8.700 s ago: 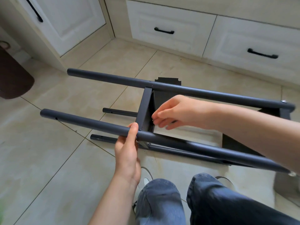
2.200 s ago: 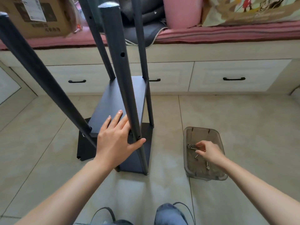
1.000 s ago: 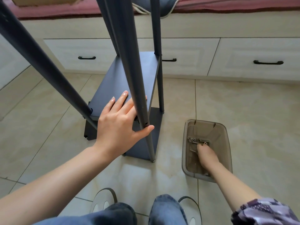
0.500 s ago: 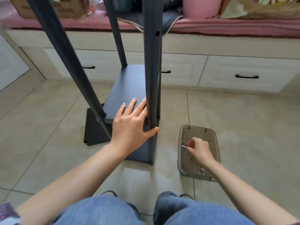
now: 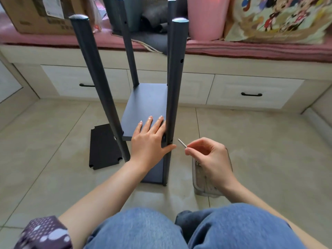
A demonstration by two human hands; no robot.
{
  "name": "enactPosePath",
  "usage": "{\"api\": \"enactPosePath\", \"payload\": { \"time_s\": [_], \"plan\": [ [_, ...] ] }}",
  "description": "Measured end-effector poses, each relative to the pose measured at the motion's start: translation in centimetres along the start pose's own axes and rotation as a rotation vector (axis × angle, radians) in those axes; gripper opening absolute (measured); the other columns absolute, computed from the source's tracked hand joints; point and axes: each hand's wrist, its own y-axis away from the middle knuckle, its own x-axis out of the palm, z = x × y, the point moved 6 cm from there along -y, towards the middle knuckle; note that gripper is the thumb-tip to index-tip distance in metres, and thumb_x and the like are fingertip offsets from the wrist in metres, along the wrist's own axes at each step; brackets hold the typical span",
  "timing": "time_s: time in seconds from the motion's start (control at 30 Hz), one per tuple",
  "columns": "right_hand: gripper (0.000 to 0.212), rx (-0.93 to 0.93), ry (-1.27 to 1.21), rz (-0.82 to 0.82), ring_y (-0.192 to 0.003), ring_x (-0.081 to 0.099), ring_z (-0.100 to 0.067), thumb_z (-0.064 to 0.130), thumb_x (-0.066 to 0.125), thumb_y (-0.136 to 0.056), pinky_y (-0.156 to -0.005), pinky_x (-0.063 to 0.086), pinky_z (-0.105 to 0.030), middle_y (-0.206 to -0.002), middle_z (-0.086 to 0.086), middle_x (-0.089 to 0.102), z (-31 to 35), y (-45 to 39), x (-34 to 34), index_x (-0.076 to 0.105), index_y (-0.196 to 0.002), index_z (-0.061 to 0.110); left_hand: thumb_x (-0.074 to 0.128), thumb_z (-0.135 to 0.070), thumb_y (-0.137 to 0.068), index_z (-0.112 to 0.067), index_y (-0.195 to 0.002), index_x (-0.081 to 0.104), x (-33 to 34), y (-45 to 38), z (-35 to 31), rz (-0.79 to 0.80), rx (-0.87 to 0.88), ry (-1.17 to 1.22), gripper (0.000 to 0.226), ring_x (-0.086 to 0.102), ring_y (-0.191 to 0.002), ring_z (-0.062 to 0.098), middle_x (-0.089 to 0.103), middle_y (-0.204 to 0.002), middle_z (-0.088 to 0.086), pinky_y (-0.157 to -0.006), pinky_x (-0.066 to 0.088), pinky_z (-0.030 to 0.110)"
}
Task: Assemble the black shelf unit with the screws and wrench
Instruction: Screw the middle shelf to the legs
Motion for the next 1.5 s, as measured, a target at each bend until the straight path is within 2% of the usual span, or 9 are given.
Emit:
{"api": "enactPosePath", "payload": {
  "time_s": [0.13,0.37,0.57,1.07,1.3,1.5],
  "plan": [
    [0.008,0.062,0.006,0.009,-0.072,0.070,-0.014,0.010,0.081,-0.078,-0.072,0.057,-0.028,-0.072,0.002,0.073,-0.2,0.4,1.2,0.075,-0.077,0.016,0.052,-0.072,-0.086,-0.025,-0.156,0.033,0.1,0.1,0.0,-0.021,0.010,0.013,0.086,0.023,-0.152,0.026,0.032,-0.162,-0.005,-0.123,0.019,0.047],
    [0.008,0.068,0.034,0.019,-0.072,0.070,-0.012,0.011,0.082,-0.078,-0.073,0.056,-0.027,-0.072,0.003,0.073,-0.6,-0.3,2.1,0.076,-0.076,0.017,0.063,-0.066,-0.084,-0.022,-0.153,0.040,0.1,0.1,0.1,-0.050,0.026,0.016,0.085,0.032,-0.148,0.031,0.041,-0.157,0.000,-0.120,0.026,0.051],
    [0.007,0.074,0.000,-0.014,-0.073,0.069,-0.013,0.010,0.081,-0.078,-0.072,0.055,-0.024,-0.073,0.002,0.073,-0.7,-0.4,1.9,0.076,-0.078,0.015,0.061,-0.068,-0.083,-0.021,-0.150,0.044,0.0,0.2,0.0,-0.089,0.026,0.034,0.084,0.037,-0.146,0.032,0.045,-0.154,0.000,-0.118,0.030,0.051],
    [0.006,0.063,0.031,0.014,-0.074,0.069,-0.012,0.011,0.080,-0.079,-0.071,0.055,-0.022,-0.074,0.002,0.073,-0.6,-0.6,2.3,0.076,-0.080,0.014,0.051,-0.070,-0.087,-0.025,-0.156,0.033,0.2,0.1,0.0,-0.054,0.036,0.024,0.084,0.026,-0.151,0.029,0.032,-0.162,-0.002,-0.122,0.020,0.047],
    [0.005,0.033,0.052,0.020,-0.073,0.069,-0.009,0.014,0.080,-0.080,-0.070,0.054,-0.019,-0.074,0.003,0.073,-0.4,-1.5,2.7,0.076,-0.081,0.016,0.053,-0.069,-0.086,-0.024,-0.154,0.036,0.2,0.1,0.1,-0.063,0.035,0.023,0.083,0.029,-0.149,0.030,0.036,-0.160,-0.001,-0.121,0.022,0.048],
    [0.004,0.011,0.088,0.013,-0.073,0.069,-0.007,0.014,0.080,-0.081,-0.071,0.054,-0.019,-0.073,0.006,0.073,-0.5,-2.4,3.1,0.075,-0.080,0.016,0.062,-0.067,-0.084,-0.020,-0.148,0.048,-0.1,0.2,0.0,-0.141,0.043,0.042,0.081,0.041,-0.143,0.032,0.048,-0.152,0.002,-0.117,0.032,0.049]
  ]
}}
